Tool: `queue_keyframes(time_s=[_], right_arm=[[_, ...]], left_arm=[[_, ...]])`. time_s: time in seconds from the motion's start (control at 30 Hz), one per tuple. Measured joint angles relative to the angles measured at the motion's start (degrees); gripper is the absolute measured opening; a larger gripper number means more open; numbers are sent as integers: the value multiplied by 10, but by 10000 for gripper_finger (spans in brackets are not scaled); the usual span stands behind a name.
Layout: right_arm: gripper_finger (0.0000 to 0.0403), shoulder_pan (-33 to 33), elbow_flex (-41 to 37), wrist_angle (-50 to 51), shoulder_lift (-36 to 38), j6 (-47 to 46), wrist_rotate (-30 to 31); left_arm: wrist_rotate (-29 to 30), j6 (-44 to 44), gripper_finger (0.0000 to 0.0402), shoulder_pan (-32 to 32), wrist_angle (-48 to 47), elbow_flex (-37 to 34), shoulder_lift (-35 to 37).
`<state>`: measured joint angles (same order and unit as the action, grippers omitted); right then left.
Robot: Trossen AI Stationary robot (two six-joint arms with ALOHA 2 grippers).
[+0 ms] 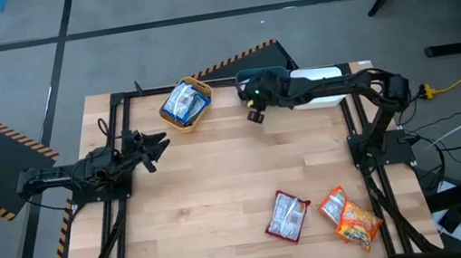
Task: Sort Maruchan noodles
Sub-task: Put the top red noodle pack into the blue bin
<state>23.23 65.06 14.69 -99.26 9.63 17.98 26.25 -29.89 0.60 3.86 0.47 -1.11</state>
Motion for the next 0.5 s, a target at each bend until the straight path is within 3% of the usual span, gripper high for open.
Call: queue_keyframes(time_s=[0.33, 0.5], right_arm=[[106, 13, 0, -2, 34, 50, 21], [109, 45, 0, 106, 40, 128, -3]], left_arm=[[1, -4, 212, 0, 0, 0, 0], [1, -5, 212, 0, 0, 0, 0]])
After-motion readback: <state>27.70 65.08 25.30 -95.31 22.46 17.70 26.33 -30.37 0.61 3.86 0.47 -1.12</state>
